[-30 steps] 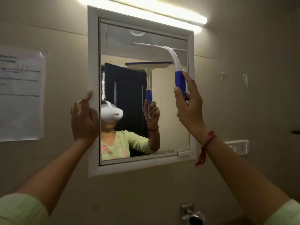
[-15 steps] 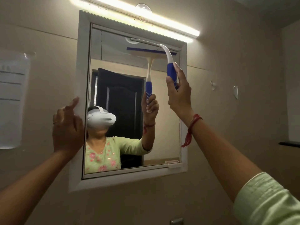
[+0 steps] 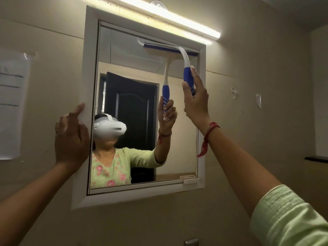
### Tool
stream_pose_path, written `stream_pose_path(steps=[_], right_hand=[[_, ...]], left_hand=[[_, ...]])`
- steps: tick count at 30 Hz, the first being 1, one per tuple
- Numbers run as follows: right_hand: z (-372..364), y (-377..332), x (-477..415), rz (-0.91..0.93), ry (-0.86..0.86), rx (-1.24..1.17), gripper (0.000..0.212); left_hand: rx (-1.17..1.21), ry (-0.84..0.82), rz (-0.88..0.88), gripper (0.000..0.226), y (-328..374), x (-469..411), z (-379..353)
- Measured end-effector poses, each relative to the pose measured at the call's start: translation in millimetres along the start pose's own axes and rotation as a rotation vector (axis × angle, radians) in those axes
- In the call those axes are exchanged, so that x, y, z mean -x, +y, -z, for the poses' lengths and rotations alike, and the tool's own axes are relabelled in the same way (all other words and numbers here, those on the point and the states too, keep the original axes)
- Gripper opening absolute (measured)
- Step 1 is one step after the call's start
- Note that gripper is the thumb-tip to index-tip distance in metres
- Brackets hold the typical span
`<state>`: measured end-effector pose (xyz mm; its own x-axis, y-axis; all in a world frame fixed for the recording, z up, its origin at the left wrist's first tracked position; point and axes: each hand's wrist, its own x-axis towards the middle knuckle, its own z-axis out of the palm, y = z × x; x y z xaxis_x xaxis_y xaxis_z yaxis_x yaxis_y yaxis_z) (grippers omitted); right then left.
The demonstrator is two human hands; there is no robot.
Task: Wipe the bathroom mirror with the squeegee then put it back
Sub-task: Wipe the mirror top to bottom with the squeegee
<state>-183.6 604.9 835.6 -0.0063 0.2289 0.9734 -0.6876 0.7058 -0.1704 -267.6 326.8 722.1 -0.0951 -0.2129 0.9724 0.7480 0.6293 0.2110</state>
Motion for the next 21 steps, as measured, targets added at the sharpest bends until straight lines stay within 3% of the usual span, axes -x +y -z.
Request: stream_pose_path(steps=[21], right_hand=[[0.2,7.1,10.9,0.003,0.004,0.052,0.049]], left_hand=[[0.025,-0.002,0.002,0.046,-0.2,-0.2,0.6]])
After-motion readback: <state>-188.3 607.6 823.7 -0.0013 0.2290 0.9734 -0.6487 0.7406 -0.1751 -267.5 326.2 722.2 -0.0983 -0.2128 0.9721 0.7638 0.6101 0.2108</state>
